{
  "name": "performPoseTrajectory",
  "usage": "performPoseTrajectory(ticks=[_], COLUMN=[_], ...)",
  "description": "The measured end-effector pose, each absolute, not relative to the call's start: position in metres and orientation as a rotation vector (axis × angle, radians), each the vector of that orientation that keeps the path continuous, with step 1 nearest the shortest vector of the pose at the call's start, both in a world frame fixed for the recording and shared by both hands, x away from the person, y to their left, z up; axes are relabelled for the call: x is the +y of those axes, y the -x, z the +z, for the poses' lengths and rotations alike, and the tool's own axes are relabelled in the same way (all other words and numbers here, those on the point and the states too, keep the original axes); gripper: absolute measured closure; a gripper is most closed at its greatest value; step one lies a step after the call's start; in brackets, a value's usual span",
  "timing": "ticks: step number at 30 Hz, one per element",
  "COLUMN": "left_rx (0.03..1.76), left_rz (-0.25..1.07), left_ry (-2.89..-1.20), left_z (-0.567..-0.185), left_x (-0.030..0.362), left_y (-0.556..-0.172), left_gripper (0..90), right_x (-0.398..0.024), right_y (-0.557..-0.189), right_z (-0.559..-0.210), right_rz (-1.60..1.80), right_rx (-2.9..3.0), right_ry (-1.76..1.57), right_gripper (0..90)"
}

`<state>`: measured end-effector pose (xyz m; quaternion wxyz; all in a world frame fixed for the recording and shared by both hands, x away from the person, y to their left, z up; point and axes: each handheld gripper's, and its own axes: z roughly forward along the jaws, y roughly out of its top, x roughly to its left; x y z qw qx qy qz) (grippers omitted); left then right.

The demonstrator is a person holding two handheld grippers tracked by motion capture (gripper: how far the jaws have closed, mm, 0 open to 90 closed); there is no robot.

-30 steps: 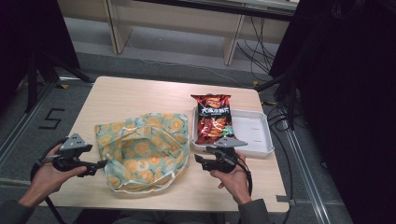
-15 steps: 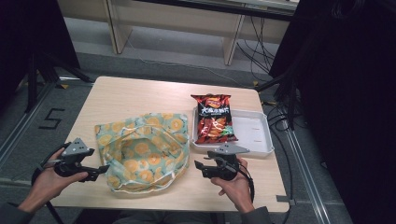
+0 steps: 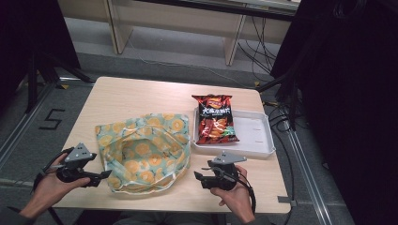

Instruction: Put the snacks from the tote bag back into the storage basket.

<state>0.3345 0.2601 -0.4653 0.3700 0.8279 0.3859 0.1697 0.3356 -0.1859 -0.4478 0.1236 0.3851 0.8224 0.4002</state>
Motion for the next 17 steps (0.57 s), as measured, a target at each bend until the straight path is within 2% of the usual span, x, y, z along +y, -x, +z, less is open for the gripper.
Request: performPoseTrajectory(ticks=[10,12,17], left_rx=[1.004,0.975,1.0], left_rz=[0.443,0.448,0.438], left_ry=[-2.114,-2.16,-2.123], left_z=[-0.467,-0.4654,-0.4667], left_x=[0.2596,0.2625,0.2612], left_y=[-0.3348,-0.3354,-0.3352], left_gripper=[15.8,15.8,15.8], right_x=[-0.1861,-0.1867,-0.1868], right_y=[-0.3323,-0.3335,-0.334], right_z=[-0.4487,-0.4492,-0.4497], right_rz=[1.157,1.154,1.153], right_rx=[2.401,2.407,2.407], right_ry=[-1.14,-1.129,-1.124], right_gripper=[33.8,33.8,33.7])
